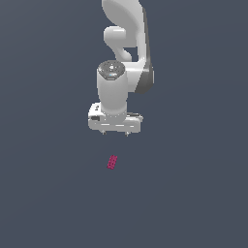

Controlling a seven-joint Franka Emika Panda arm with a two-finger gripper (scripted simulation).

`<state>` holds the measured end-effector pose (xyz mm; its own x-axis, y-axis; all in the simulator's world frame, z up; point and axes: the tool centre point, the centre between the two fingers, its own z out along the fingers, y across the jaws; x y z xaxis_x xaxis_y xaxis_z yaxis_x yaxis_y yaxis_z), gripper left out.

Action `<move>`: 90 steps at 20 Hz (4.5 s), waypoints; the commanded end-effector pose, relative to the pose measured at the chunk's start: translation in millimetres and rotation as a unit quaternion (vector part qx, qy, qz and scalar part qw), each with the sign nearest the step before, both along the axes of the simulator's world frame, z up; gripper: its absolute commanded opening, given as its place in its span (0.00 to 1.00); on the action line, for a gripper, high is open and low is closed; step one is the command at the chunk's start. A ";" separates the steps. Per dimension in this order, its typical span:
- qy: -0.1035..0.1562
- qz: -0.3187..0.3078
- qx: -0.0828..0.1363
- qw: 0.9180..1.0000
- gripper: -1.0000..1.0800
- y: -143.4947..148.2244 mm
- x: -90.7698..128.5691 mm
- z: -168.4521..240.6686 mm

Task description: Pick up the object and move it to a goal position.

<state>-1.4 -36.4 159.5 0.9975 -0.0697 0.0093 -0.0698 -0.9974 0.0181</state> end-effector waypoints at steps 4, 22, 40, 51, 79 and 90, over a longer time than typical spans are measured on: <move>-0.002 0.009 -0.001 1.000 0.96 5.1 1.5 2.8; -0.005 0.013 0.000 1.000 0.96 15.2 21.1 -6.3; 0.003 -0.086 0.009 0.996 0.96 -18.8 65.8 -91.8; 0.004 -0.090 0.010 0.996 0.96 -20.6 66.8 -105.8; 0.003 -0.091 0.010 0.996 0.00 -14.2 66.5 -144.4; 0.003 -0.091 0.010 0.996 0.00 67.5 53.5 -108.6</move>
<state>54.2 17.4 44.7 0.9682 -0.2504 -0.0005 -0.2504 -0.9682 0.0001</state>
